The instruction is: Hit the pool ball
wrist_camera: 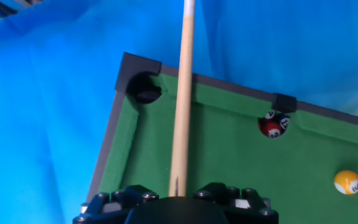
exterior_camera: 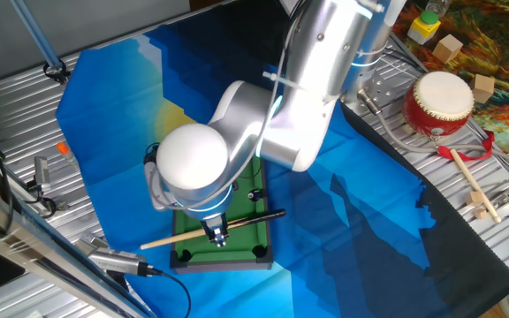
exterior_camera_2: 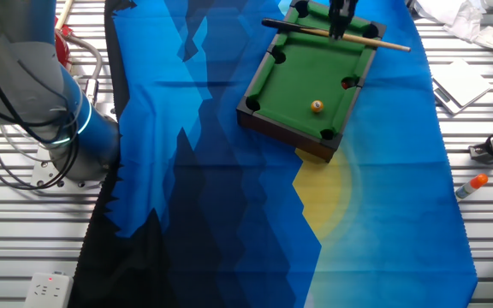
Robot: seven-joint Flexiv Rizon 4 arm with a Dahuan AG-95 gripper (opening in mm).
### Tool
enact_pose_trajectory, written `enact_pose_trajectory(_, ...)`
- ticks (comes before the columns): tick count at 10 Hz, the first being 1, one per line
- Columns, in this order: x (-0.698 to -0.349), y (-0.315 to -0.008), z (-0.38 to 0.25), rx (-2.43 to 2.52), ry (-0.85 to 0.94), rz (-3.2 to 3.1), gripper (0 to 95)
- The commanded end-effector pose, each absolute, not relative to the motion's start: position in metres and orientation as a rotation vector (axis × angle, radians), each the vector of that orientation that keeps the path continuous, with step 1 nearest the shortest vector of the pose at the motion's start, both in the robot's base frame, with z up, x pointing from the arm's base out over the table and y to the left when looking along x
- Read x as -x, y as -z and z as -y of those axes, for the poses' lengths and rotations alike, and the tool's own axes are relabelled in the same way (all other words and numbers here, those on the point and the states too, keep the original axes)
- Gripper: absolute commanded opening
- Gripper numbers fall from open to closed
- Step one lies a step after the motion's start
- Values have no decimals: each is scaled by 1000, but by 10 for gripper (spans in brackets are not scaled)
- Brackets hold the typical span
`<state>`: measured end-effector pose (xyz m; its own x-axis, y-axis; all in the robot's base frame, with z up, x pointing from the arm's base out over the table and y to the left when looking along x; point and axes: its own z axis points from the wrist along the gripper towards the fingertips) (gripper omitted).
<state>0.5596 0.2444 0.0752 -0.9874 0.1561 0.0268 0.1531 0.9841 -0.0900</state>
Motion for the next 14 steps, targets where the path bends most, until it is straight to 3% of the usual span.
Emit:
enact_pose_trajectory(1, -559, -71, -240, 243, -125, 3105, 0)
enact_pose_trajectory(7, -560, -89, -248, -23, 68, 3162, 0)
enact_pose_trajectory(14, -579, -128, -264, -626, 45, 3032, 0)
